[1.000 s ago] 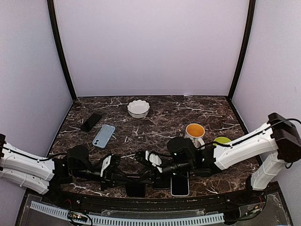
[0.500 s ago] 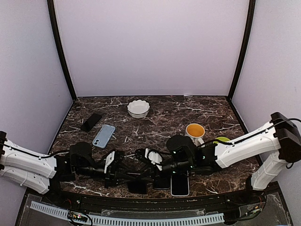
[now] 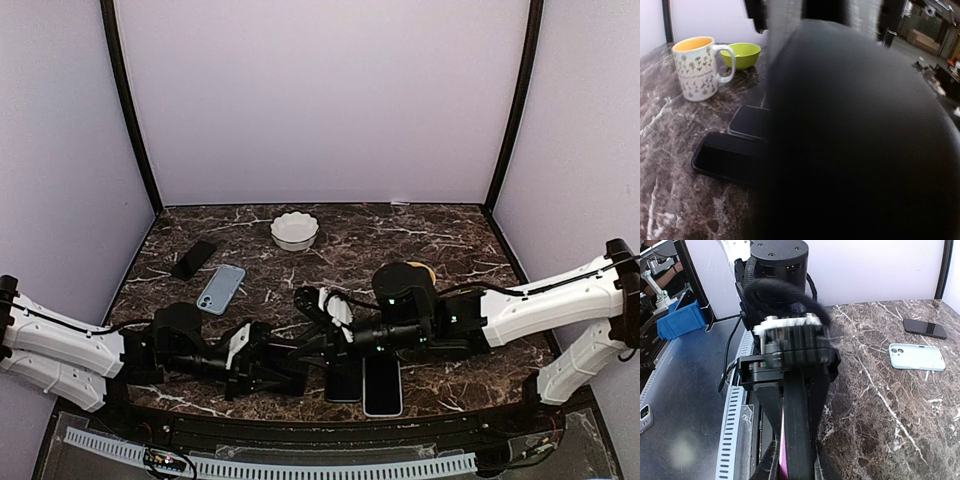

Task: Put the phone into the phone case
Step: Pass from the left arm to the right, then pass from the right arm to the left

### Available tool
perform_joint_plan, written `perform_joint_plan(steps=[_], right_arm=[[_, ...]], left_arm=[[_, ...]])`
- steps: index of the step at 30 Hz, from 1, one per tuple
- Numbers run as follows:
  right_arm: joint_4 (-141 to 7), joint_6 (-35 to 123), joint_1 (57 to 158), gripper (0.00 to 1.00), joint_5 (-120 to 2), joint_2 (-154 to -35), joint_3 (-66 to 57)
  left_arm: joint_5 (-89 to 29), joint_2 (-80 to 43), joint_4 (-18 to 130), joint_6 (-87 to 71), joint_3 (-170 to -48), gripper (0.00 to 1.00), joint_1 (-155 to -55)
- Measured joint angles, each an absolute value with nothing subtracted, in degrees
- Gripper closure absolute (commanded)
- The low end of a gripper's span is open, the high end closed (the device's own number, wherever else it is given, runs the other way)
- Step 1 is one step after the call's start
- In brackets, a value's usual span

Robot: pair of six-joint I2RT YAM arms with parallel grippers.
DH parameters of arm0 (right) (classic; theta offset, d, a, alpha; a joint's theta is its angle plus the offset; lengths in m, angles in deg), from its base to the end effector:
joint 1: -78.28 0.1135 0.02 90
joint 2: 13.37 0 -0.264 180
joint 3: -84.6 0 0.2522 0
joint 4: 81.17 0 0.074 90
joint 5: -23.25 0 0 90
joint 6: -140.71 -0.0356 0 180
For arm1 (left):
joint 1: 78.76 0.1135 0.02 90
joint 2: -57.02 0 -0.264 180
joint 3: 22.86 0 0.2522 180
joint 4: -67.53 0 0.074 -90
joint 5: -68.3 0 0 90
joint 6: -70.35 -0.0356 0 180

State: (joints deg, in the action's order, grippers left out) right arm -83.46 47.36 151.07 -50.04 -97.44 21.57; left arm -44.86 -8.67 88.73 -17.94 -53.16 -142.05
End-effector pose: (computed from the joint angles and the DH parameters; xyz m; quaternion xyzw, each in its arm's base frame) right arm 0.0880 0.3187 0.2508 -0.5276 0.6128 0.4483 0.3809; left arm 0.0866 -0.2032 0.1819 0.5016 0.6009 -0.4570 0.4225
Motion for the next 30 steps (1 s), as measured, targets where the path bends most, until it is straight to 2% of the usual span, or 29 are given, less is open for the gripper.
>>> perform_joint_plan(steps=[3,4,7,9,12,15,19,26,30], right_arm=[[-83.18,47.01,150.96,1.0,-49.08,-96.61,21.33],[-83.05,46.85,150.96,0.92,-48.47,-96.28,21.3],[-82.83,46.59,150.96,0.41,-47.2,-95.71,20.32],[-82.22,46.2,150.96,0.27,-45.95,-95.17,19.27],[-81.45,46.2,150.96,0.24,-45.08,-93.72,18.97],[-81.67,45.61,150.96,0.29,-44.47,-92.28,19.53],[-83.07,44.14,150.96,0.43,-43.72,-91.65,20.52],[-85.76,42.31,150.96,0.98,-43.53,-92.24,20.67],[-86.65,41.85,150.98,1.0,-44.31,-92.13,21.06]], left_arm=[[-46.37,-8.32,87.94,-18.18,-54.27,1.0,-142.11],[-46.55,-7.91,87.7,-17.98,-54.4,1.0,-142.35],[-47.7,-5.79,86.83,-17.11,-54.93,1.0,-142.42],[-48.01,-3.76,86.63,-15.95,-55.06,1.0,-142.42],[-48.01,0.0,86.59,-14.62,-55.15,1.0,-142.29],[-48.75,3.39,86.68,-13.81,-55.54,1.0,-142.31],[-49.76,5.29,86.72,-13.15,-56.68,1.0,-142.31],[-50.39,5.31,86.28,-12.89,-58.03,1.0,-142.31],[-49.82,5.29,85.85,-11.82,-58.27,1.0,-141.98]])
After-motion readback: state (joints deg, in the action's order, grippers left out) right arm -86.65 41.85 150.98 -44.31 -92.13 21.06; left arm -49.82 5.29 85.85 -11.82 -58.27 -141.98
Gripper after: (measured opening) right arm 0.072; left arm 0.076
